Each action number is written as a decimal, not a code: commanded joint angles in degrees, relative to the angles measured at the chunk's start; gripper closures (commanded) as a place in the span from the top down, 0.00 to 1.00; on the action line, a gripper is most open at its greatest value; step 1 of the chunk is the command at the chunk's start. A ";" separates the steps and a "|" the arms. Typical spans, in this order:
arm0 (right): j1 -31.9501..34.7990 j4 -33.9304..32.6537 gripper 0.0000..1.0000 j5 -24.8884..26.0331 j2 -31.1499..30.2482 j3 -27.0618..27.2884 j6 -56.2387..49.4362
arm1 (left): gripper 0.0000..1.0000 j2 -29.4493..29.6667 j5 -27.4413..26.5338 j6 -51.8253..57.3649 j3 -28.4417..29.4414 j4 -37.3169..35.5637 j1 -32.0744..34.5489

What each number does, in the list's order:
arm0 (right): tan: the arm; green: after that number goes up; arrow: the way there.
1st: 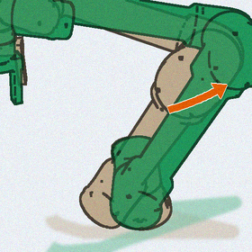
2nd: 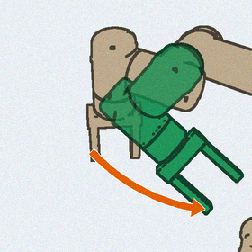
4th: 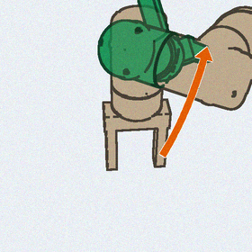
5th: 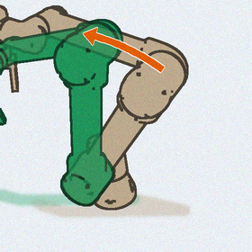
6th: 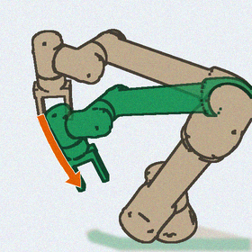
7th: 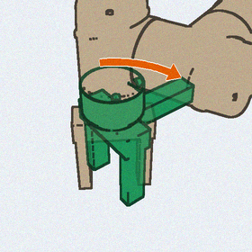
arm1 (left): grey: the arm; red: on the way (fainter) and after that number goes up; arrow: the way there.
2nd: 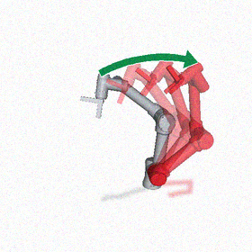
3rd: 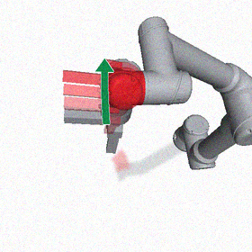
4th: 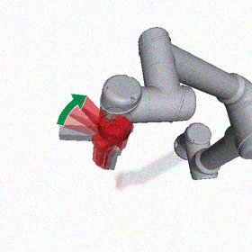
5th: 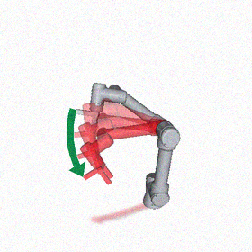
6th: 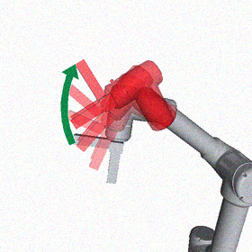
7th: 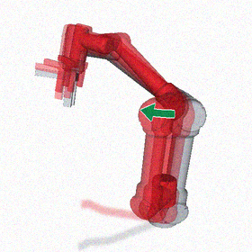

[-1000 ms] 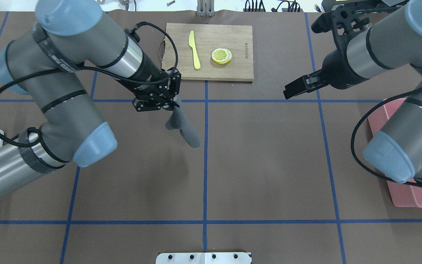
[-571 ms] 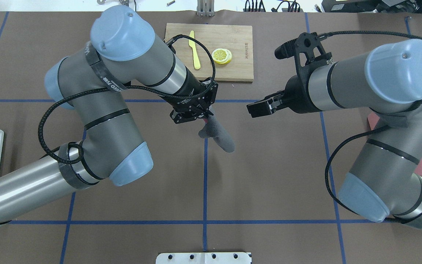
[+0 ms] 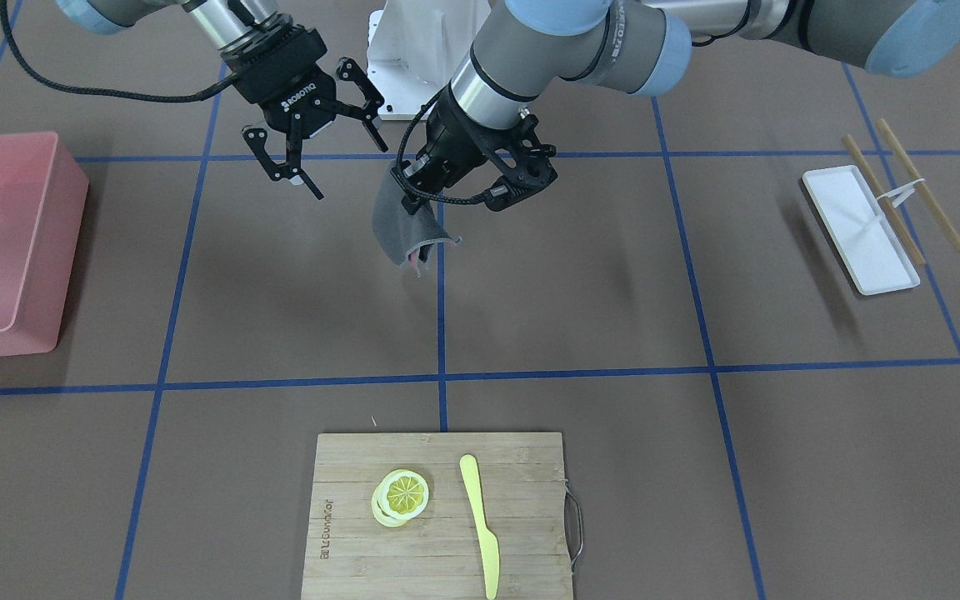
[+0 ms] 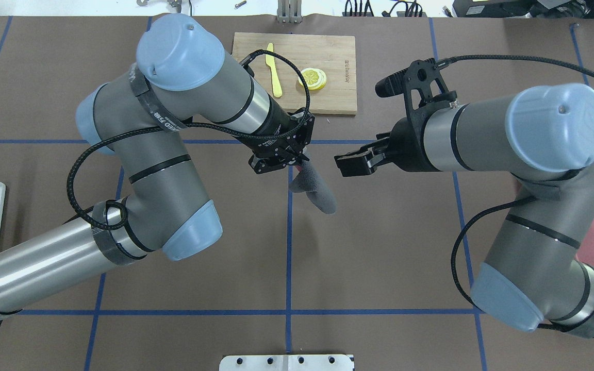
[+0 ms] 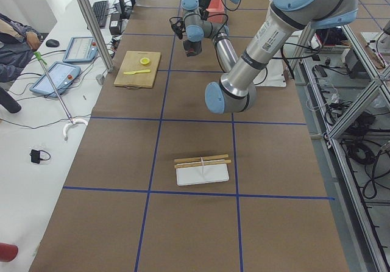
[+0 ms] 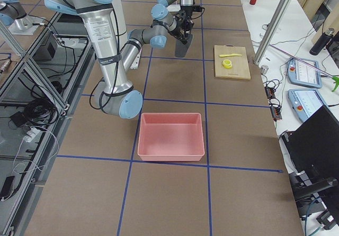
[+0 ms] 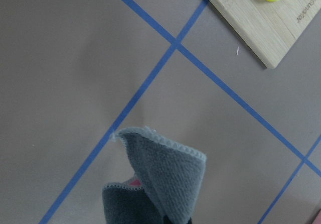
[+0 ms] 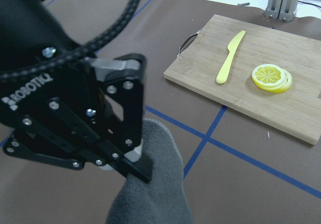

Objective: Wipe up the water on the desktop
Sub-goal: 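Grasp the grey cloth with the right gripper below the left gripper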

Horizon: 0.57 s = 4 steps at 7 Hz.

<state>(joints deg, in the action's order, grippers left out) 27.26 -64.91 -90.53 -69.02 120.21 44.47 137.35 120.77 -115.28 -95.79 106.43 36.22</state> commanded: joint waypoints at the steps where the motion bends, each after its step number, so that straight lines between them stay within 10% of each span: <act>1: -9.55 0.57 1.00 16.90 -0.15 0.20 -0.34 | 0.00 0.54 0.00 -1.43 -0.01 0.09 0.00; 4: -11.78 0.57 1.00 21.96 -0.85 0.03 -0.34 | 0.00 0.81 0.08 -5.37 -0.80 0.09 0.00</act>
<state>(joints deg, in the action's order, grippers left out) 16.30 -64.38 -70.75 -69.37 120.30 44.13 138.02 120.84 -118.71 -96.16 106.52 36.21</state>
